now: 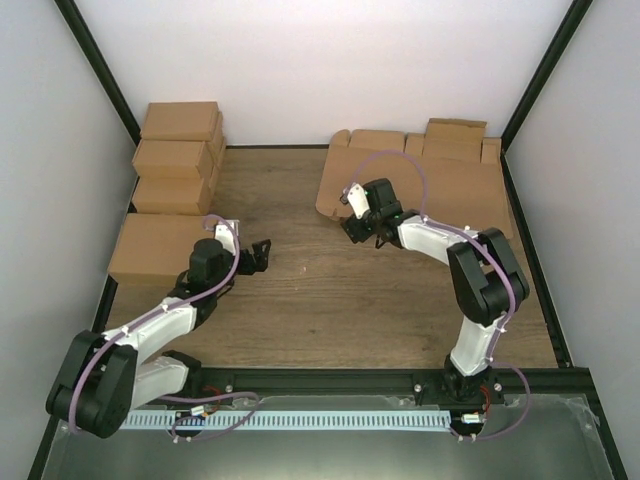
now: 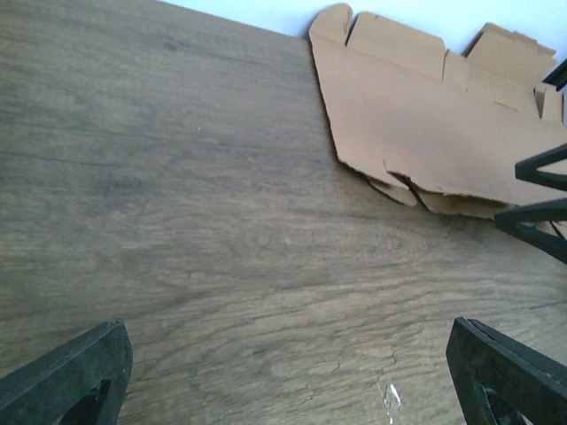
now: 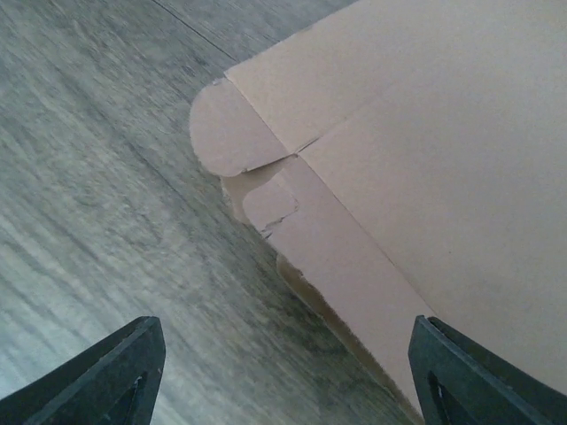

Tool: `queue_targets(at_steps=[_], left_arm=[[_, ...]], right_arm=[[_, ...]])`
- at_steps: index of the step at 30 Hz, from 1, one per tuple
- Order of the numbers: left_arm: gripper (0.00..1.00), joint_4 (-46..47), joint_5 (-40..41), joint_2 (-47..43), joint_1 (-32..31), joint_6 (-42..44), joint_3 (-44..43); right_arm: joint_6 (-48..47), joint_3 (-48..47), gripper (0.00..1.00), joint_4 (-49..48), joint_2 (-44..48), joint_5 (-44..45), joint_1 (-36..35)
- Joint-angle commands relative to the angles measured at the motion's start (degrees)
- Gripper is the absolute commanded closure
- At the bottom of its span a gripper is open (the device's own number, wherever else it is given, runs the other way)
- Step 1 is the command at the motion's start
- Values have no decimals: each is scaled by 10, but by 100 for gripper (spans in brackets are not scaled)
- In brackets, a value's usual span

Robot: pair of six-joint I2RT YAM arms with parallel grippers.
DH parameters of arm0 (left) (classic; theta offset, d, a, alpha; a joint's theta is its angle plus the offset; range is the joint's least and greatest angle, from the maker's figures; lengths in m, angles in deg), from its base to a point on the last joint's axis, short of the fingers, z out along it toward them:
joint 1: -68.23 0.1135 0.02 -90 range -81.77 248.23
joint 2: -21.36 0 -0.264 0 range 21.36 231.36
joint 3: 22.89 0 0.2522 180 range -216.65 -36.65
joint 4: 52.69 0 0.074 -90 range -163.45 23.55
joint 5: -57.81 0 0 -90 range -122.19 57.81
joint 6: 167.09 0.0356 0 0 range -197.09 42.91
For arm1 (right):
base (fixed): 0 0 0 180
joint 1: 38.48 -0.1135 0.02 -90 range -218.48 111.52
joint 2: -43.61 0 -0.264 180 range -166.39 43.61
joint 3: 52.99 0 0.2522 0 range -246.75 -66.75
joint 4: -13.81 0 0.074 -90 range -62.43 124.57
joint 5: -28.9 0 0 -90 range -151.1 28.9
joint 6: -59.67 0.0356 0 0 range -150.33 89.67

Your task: Fold the paper box

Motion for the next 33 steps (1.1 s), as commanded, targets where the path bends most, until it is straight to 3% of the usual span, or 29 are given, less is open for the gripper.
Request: queue_targets(at_steps=[1,7,16,23,30,33], left_arm=[[0,19,-20,17,-3,-2,-15],[0,23,-27,25,-4,-1,-16],[0,22,-31,34,-4,1,-19],[0,23,-36,40,-4,4,-21],[0,22,-33,46,-3,6,-25],[0,22,-33,49,-3,6,-26]], right_arm=[[-42,-53,22,1,-27,34,2],[-82,-123,27,49,-90,45,1],[-133,-142,31,57,-116,14,1],[-143,-169,46,59,-150,48,1],[-154,-176,49,52,-157,36,1],[-158,-182,62,46,-160,54,1]])
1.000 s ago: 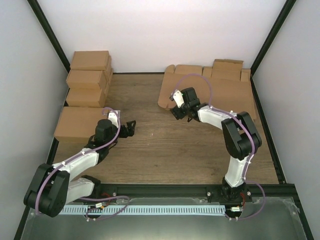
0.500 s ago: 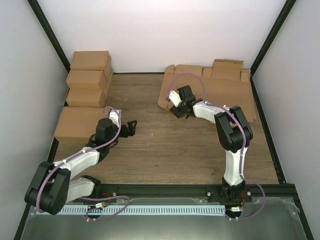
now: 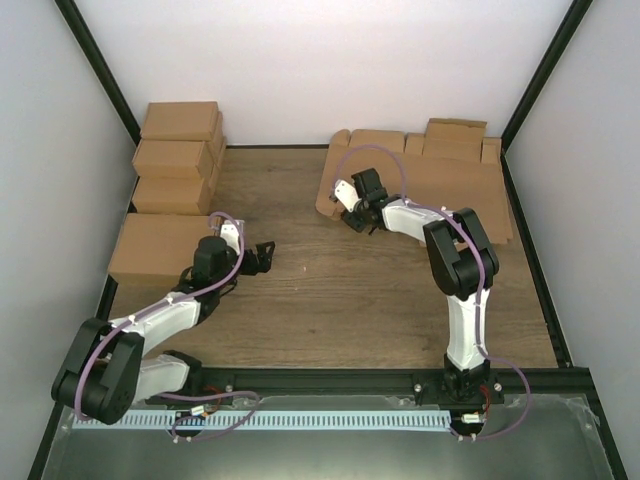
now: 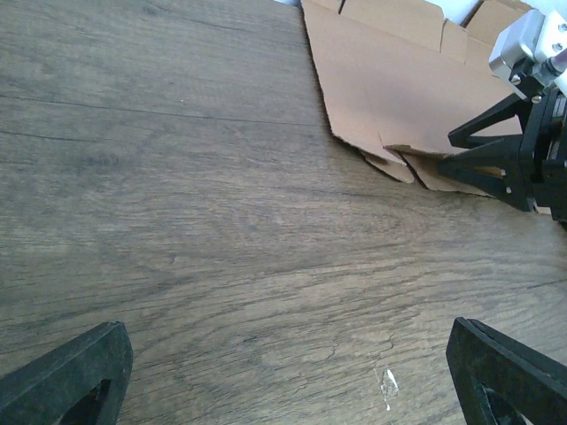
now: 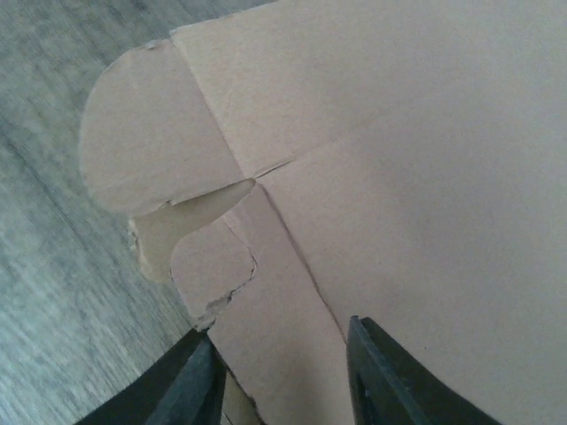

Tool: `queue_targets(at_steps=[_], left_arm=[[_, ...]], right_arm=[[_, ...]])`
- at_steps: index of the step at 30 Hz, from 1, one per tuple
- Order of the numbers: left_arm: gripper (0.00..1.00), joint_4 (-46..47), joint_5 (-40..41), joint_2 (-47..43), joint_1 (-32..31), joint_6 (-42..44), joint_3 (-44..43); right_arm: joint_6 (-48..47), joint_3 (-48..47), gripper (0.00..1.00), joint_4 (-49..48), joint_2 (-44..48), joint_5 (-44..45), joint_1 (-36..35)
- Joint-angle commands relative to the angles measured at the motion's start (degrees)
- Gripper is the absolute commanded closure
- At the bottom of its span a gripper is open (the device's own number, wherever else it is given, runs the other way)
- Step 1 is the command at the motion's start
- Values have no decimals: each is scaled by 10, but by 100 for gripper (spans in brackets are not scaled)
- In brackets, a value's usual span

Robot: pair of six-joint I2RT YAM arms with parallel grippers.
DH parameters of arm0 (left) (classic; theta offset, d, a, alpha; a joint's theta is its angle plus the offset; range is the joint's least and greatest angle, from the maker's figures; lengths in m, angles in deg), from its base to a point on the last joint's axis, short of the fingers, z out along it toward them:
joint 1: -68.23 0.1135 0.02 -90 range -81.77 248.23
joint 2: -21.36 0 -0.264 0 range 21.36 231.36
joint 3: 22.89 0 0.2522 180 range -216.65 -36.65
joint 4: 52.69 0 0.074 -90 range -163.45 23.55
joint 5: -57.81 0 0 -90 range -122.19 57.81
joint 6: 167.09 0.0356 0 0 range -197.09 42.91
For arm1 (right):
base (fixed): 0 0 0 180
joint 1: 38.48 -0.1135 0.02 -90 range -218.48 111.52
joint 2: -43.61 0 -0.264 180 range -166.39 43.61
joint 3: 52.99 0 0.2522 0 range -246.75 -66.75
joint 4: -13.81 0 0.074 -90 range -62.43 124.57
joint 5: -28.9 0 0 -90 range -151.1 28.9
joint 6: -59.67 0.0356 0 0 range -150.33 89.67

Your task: Fold the paper box

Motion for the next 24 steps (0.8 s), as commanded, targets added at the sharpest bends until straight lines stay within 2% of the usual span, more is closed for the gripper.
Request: queue_targets(at_steps=[1,4,9,12,18,24], left_arm=[[0,19,-6,6,-3,5,-15],[0,19,-8,7,-3,6,-15],[0,19,-8,10,-3,7,-17],[0,18,-8,9,-3,7,-17],[0,16,-8,8,-3,5,-18],[0,15,-5,-5,-3,6,-13]], right_arm=[[-15,-33,69,-16,-10,24,-1],[-17,-31,82,-26,-3,34,-1],[-9,-13,90,-36,40,40,-1],[-2,-6,99,-30,72,50,-1],[39,-31,99,14,104,148,1],[62,-13,99,3,215,241,2]])
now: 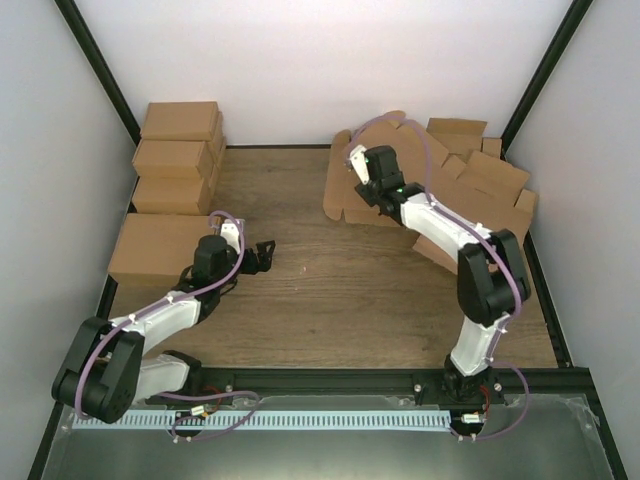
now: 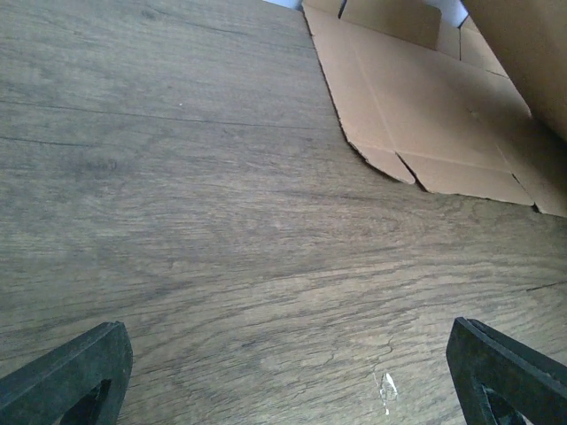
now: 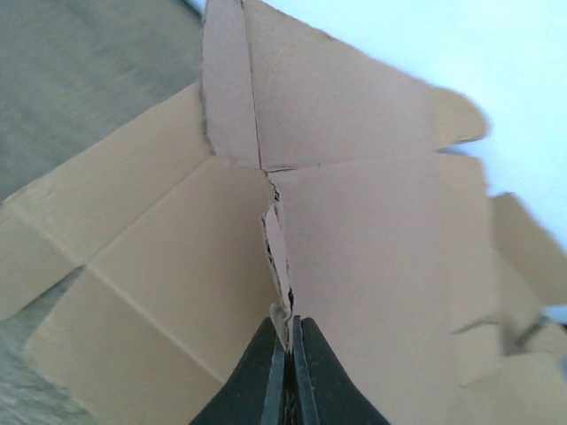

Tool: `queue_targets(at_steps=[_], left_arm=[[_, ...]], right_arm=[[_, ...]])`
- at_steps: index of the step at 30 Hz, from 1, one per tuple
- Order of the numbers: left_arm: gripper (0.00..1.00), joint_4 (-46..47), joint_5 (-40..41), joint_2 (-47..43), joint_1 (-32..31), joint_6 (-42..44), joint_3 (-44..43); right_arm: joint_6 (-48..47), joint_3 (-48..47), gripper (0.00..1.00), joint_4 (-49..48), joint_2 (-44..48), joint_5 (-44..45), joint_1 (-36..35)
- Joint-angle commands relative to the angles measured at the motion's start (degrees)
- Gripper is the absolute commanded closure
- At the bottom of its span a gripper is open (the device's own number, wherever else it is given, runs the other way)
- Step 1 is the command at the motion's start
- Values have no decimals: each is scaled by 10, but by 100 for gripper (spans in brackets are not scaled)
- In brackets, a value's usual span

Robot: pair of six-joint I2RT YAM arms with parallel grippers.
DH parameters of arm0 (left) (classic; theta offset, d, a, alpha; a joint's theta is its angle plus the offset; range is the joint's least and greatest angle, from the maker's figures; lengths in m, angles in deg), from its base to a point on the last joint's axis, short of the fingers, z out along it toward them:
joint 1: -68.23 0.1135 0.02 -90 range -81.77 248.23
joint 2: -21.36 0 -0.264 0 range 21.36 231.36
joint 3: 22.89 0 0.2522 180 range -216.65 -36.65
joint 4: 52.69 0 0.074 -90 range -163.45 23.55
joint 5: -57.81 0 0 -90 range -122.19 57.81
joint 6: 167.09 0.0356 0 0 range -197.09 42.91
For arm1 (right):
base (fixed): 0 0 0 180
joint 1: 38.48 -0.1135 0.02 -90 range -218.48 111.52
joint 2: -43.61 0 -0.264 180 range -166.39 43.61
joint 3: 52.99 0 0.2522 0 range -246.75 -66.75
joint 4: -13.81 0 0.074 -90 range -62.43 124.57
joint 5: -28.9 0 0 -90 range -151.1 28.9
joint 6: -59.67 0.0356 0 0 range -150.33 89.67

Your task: Fold the paper box

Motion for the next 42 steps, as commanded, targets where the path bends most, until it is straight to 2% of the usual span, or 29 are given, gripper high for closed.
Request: queue_targets(at_steps=[1,5,10,12,15,17,19,24,27,28,29,31,33,36,40,42], left_arm=[[0,15,-5,-13,-3,5,-8],[0,17,-10,-13,-4,2,-8],[0,14,-4,-23,-4,2,-5],[0,14,2,-32,-4,3,0],[0,8,19,-54,-4,1,9],[0,3,32,-74,-4,-7,17],[0,-26,39,-104,-4,-23,13],[0,-181,50,-213,-4,-78,-16],[0,-272,66,-284,-4,-112,-34],[0,-295,61,-302,-3,-122,-37],[0,-313,50,-317,-3,-131,-39],[0,-332,19,-337,-4,-151,-33],[0,-339,-12,-349,-4,-171,-20],[0,-342,-54,-351,-4,-188,-1],[0,-339,-106,-342,-4,-189,16],[0,-338,-126,-333,-6,-189,21]], right_arm=[[35,-11,99,7,107,89,1],[74,-80,99,142,146,28,-20],[118,-133,99,282,161,29,-127],[162,-172,99,343,146,17,-165],[277,-200,99,415,135,-53,-177],[316,-151,99,396,166,-128,-181],[342,-58,99,336,219,-214,-191],[403,177,99,170,352,-442,-205],[428,255,98,124,384,-510,-210],[431,273,93,116,388,-526,-211],[431,289,81,109,392,-541,-211],[426,312,50,100,399,-560,-211],[422,325,31,99,413,-545,-211],[428,338,16,101,442,-477,-211],[465,364,1,91,484,-383,-211],[492,383,0,91,492,-338,-211]])
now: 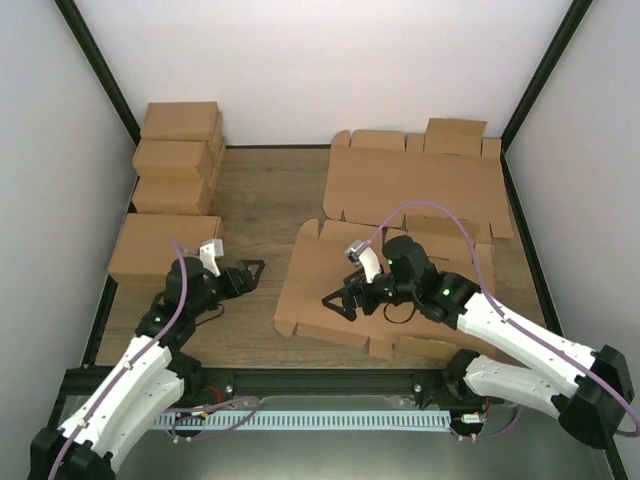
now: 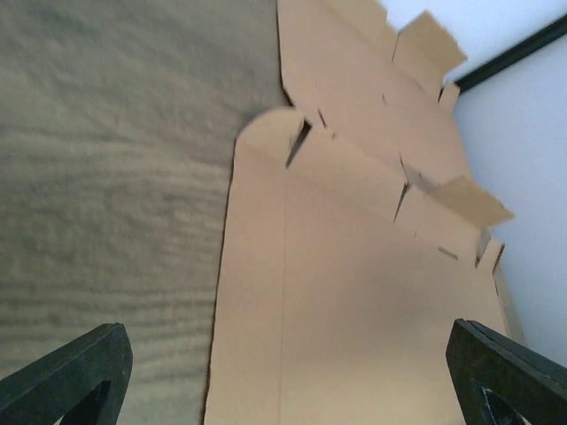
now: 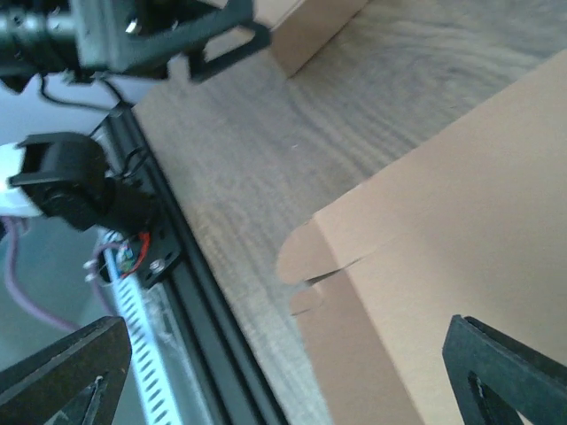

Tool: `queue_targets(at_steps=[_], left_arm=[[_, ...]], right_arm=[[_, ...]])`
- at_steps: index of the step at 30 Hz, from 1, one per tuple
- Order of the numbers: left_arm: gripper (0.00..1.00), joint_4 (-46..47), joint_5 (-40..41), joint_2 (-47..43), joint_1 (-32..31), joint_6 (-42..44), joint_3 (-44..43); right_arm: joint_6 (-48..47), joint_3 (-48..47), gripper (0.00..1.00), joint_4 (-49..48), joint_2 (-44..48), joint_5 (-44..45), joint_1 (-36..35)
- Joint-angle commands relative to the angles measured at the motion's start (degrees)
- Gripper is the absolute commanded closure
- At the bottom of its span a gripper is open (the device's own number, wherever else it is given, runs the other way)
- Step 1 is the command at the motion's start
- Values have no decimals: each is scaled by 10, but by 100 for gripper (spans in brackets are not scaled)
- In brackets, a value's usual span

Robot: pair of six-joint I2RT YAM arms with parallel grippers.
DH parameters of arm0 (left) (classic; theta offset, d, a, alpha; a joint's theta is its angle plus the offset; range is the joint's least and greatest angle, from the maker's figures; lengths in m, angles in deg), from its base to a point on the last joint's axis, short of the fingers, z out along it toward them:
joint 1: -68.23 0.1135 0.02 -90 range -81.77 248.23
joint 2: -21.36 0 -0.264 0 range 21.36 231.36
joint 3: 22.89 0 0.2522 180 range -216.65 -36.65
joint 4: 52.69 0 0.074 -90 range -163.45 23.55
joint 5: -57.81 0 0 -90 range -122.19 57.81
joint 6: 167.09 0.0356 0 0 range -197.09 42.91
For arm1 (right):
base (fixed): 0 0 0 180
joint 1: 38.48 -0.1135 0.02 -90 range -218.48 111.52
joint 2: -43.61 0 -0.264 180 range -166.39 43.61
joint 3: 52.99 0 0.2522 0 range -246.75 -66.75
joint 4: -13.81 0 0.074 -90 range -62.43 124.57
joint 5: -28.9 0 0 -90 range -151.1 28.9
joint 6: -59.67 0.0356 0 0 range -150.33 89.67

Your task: Fold the paper box

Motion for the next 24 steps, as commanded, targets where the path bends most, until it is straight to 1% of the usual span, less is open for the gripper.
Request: queue_targets(at_steps=[1,3,8,12,14,16,19,24], left_arm=[[0,-10,-77,13,-4,-14,13],[0,-8,-89,27,-10,-4,17],[0,12,-107,92,-18,34,13],[0,46,-105,145,-30,41,11],[0,69,-102,161,-36,41,19],[0,92,-100,179,-40,47,21],[0,104,-97,209,-43,62,9],[0,119,-96,256,-46,77,-13]], right_arm=[[62,34,0,-20,22,116,-3],[94,55,0,-23,17,136,-3],[160,114,0,-62,-8,131,-3],[212,142,0,-75,-9,174,-3],[223,147,0,-79,-11,198,0],[221,143,0,-84,-24,199,12],[193,132,0,-92,-49,159,56],[160,143,0,-144,-71,-2,177]])
